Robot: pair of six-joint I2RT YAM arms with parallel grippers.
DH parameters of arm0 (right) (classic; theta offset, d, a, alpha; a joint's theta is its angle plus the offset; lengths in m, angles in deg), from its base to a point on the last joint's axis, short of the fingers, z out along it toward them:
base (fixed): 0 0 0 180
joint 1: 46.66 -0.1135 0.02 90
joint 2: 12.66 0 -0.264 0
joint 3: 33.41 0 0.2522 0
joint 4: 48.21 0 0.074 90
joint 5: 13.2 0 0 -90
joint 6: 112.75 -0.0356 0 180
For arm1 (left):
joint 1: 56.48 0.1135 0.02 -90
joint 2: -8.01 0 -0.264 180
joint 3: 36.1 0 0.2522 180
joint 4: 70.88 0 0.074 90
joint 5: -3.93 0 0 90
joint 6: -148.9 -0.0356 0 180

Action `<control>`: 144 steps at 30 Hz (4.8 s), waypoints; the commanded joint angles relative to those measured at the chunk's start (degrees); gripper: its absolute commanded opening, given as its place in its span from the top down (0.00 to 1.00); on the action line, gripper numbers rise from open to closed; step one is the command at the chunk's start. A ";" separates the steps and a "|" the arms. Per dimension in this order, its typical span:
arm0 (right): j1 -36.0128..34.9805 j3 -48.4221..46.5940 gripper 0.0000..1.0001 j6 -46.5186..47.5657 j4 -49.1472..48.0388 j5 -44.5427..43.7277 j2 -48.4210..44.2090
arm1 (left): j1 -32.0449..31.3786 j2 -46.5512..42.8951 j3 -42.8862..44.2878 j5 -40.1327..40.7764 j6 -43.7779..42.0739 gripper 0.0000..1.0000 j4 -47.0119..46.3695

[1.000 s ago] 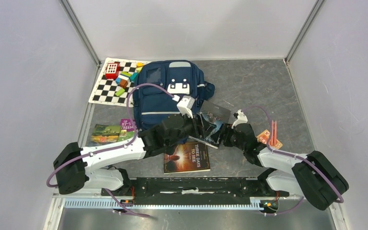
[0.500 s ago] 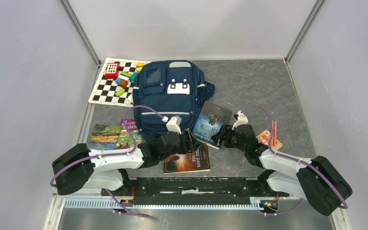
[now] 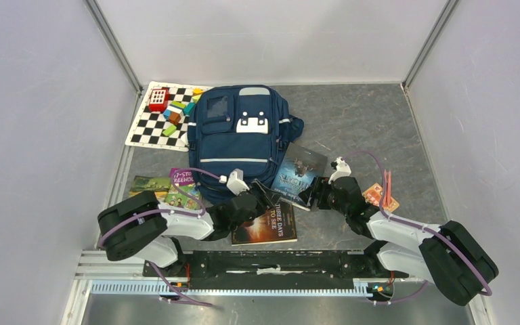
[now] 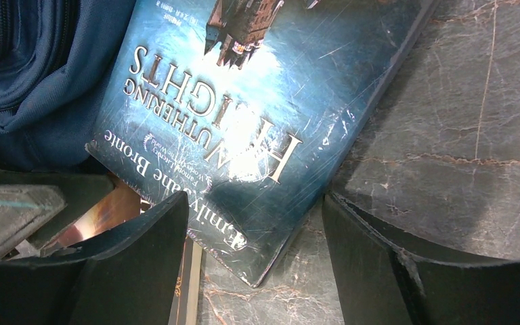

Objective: Pack the student bag
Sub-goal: Pick up the book from the center of the board.

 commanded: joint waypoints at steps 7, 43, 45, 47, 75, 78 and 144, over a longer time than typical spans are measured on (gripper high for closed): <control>-0.28 0.98 0.23 -0.06 1.39 -0.77 1.06 | 0.11 9.68 -0.25 9.41 10.34 0.25 -10.88; -0.28 -10.17 0.02 14.24 26.99 -13.88 -20.17 | -2.40 -3.30 3.31 -1.92 -27.90 0.98 -22.26; -0.27 -14.31 0.02 16.64 31.53 -16.04 -20.91 | -2.40 -6.38 4.47 -3.94 -31.53 0.98 -15.86; -0.28 -17.31 0.02 18.67 33.61 -16.95 -21.53 | -2.41 -9.20 5.15 -5.47 -35.80 0.98 -11.23; -0.28 -30.65 0.02 76.39 44.20 35.97 -12.08 | -0.39 -17.75 20.13 -34.31 -66.87 0.98 26.26; -0.28 -31.03 0.02 78.30 47.67 35.40 -10.17 | -0.37 -17.92 21.14 -34.21 -68.66 0.98 28.26; 4.85 -38.71 1.00 34.15 37.62 -16.46 -13.14 | 13.59 -3.45 37.23 -15.18 -82.84 0.24 57.89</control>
